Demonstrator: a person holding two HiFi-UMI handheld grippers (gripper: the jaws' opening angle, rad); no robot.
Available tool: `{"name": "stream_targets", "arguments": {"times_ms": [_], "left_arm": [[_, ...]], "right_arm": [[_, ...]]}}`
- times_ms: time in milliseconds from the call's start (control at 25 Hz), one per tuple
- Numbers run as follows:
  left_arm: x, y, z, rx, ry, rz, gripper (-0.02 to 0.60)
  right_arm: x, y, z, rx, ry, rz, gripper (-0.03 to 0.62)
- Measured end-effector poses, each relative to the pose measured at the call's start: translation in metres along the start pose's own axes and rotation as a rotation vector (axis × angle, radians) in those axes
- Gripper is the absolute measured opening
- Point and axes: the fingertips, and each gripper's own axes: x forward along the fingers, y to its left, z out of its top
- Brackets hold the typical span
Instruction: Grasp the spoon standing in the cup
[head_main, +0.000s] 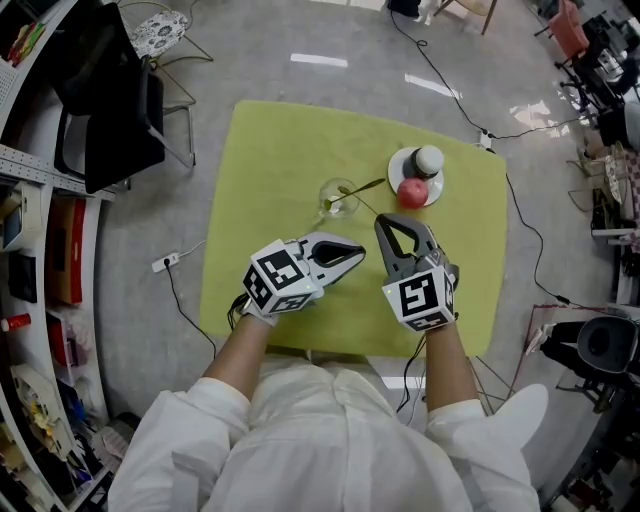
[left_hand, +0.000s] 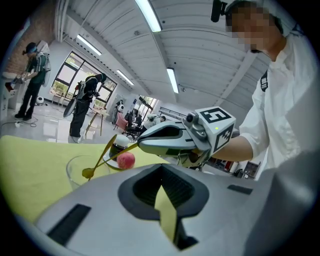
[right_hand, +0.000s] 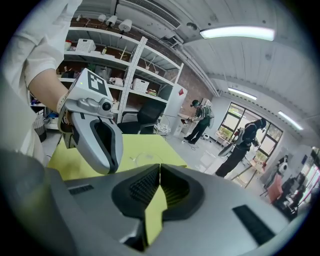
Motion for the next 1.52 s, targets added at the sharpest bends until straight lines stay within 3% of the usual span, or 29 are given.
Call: {"name": "stream_targets", "arguments": {"times_ms": [840,1520], "left_arm": [[0.005,-0.023,0.003,0.040,-0.008,-0.005,0.003],[0.019,-0.042,0.001,0.065,0.009,-0.031,0.003]], "right_arm": [[-0.043,-0.013,0.015,0.004,-0.072,-0.107,0.006],[-0.071,-0.025,-0.007,0.051,-0.075,-0.182,0.006]]}}
